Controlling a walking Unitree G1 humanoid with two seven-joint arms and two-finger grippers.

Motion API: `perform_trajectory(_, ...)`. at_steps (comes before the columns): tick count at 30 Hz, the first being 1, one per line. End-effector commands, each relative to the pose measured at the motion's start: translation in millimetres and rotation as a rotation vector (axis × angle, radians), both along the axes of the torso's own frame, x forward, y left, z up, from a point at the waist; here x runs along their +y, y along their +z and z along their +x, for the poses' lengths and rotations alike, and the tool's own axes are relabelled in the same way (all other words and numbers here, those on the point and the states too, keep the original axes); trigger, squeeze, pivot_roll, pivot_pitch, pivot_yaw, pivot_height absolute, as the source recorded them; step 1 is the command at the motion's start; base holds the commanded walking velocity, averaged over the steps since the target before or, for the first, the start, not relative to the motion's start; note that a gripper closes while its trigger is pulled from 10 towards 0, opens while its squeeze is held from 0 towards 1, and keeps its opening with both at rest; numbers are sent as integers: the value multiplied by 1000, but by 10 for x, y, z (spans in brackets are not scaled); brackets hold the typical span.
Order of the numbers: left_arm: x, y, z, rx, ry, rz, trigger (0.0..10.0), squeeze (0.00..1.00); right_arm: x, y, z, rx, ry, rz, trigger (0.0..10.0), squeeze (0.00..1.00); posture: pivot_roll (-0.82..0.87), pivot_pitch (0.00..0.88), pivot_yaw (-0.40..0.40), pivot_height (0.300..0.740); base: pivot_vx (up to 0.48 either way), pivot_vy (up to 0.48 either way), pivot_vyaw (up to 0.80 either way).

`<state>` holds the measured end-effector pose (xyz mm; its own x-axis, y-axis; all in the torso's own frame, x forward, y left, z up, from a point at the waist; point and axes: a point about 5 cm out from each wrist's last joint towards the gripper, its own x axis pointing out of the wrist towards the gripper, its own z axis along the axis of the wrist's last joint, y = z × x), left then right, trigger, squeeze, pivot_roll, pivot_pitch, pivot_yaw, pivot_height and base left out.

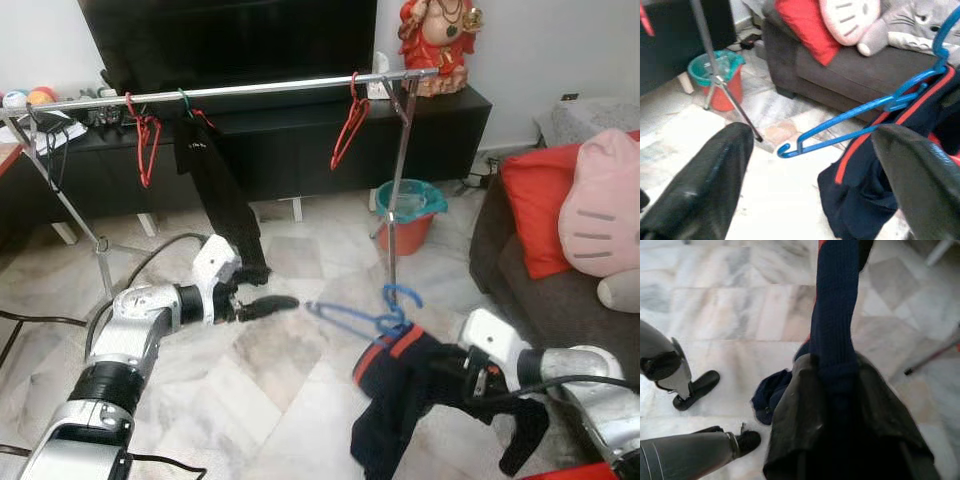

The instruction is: Hang hanger

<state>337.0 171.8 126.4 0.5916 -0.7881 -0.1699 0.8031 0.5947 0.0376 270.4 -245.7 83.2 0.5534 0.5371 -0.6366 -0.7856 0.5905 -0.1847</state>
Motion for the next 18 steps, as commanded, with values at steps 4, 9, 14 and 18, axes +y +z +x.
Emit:
perform_trajectory(4,13,-224,-48,55,135,-57,10000,0,-55,174,141,-104,-118,-6,0,0,-267,0,83,740,0,0,0)
perform_trajectory(9,-147,-369,-94,97,88,-63,10000,0,-20,352,237,-167,-133,-4,0,0,-276,0,90,740,0,0,0)
perform_trajectory(14,-283,-472,-129,146,49,-82,10000,0,13,633,325,-244,-116,12,0,0,-284,0,97,740,0,0,0)
perform_trajectory(18,-414,-543,-153,173,-1,-87,10000,0,123,863,304,-268,24,31,0,0,-288,0,98,740,0,0,0)
